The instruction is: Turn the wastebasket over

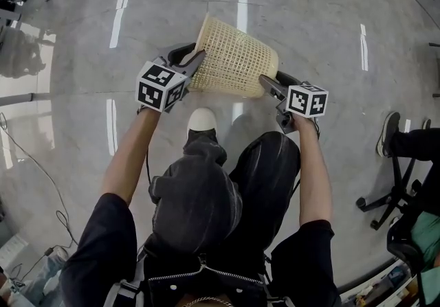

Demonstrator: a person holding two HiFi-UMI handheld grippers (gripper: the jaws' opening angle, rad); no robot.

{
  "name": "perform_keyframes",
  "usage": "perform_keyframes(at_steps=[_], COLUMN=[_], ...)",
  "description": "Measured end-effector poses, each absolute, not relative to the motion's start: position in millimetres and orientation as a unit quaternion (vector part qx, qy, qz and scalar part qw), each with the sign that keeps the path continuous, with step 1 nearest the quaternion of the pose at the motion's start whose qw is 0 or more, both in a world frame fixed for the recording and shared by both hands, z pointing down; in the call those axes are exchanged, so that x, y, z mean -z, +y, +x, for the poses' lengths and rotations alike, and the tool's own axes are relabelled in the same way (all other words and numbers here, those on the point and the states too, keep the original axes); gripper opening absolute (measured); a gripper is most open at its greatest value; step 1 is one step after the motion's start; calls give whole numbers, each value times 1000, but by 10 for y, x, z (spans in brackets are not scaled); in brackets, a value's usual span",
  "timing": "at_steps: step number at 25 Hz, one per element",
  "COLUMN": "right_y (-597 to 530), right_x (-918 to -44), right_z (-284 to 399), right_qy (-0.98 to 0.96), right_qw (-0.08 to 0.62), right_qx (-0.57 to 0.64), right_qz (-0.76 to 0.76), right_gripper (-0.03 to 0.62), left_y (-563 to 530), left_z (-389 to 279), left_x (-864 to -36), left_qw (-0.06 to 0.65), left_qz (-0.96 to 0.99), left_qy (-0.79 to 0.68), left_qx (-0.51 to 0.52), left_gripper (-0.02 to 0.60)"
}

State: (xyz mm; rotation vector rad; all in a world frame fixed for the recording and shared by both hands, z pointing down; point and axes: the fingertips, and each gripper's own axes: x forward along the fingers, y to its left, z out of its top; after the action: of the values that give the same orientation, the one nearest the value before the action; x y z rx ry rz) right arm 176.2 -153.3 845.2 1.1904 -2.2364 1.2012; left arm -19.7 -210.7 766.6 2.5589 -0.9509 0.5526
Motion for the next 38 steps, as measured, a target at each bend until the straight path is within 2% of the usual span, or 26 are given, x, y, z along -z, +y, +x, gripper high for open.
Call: perform_keyframes(at_steps=[6,14,17,20,26,30,34,38], right_y=[-1750,-1996,-2010,-2012,-2098,-2146,-2182,-2154], right_x=[-8035,-7134,-7092,-7091,-7028,-6949,-6908,-6906], right_z=[2190,2494,2414,2351,2128,1822,1376,934], right_qy=[-776,-777,-777,-772,-776,-794,-820,-844], right_qw=[125,126,168,188,209,210,200,187], right_qx=[-374,-208,-159,-126,-95,-81,-77,-89], right_qz=[492,581,586,594,587,564,531,494], right_gripper=[276,275,274,236,229,210,183,158], left_y=[-2141,-2143,-2180,-2195,-2226,-2228,-2159,-2103], left_z=[99,452,418,345,76,-67,169,334], left_x=[-7653,-7915,-7993,-8031,-8004,-7734,-7493,-7376], left_qw=[175,187,199,197,154,121,99,107], left_qz=[912,917,913,914,910,911,926,932], left_qy=[-331,-300,-313,-317,-340,-360,-333,-321], left_qx=[-169,-185,-168,-159,-180,-161,-150,-130], left_gripper=[112,135,135,137,160,161,161,161])
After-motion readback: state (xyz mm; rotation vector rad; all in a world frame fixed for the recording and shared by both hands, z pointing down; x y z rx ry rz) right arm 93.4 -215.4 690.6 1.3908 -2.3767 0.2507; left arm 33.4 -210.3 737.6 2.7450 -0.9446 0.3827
